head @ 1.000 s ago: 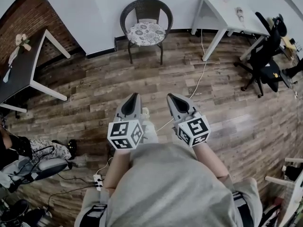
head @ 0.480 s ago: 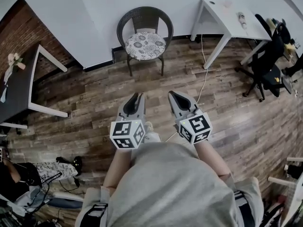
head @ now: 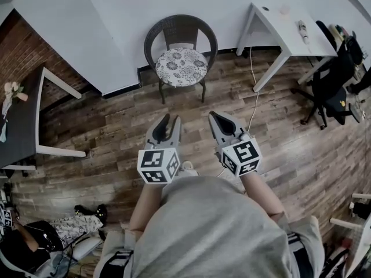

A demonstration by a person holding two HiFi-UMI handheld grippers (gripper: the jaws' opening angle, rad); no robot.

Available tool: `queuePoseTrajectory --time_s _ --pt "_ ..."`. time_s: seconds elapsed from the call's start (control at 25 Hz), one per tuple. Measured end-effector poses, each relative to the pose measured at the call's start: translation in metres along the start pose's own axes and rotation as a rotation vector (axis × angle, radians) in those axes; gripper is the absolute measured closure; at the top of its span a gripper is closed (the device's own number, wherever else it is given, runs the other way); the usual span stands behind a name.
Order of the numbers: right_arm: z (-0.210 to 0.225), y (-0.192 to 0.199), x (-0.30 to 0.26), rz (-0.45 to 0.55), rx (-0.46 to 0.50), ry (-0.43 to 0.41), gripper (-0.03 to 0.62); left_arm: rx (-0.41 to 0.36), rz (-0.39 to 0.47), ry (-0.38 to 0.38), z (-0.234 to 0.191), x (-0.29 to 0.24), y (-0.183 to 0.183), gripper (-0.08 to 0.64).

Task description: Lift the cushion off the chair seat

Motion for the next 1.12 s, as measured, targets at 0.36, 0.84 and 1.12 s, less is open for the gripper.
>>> queuePoseTrajectory --time_s 0.36,0.84,1.12 --pt "0.019 -0.003 -0.075 -0.009 -0.011 0.038 0.592 -0.016 -0.020 0.039 -0.053 -0.058 -0.015 0.430" --pt "0.037 0.010 -0.127 -0.079 -0.038 0.064 0.592 0.012 -0.068 0.058 -0.094 -0.116 -0.009 0.390" --pt "0.068 0.030 -0.157 -0.106 -0.061 0.053 0.592 0.022 -0.084 0.039 -0.107 -0.165 0.008 0.371"
Point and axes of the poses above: the fingertips, and each gripper's own axes: x backward along the fingers, z to its right, y out of its underside, the point moved 3 cm from there along x, backward along the fingers, and after that the axes turned 2 degrees about x, right-handed, at the moved point
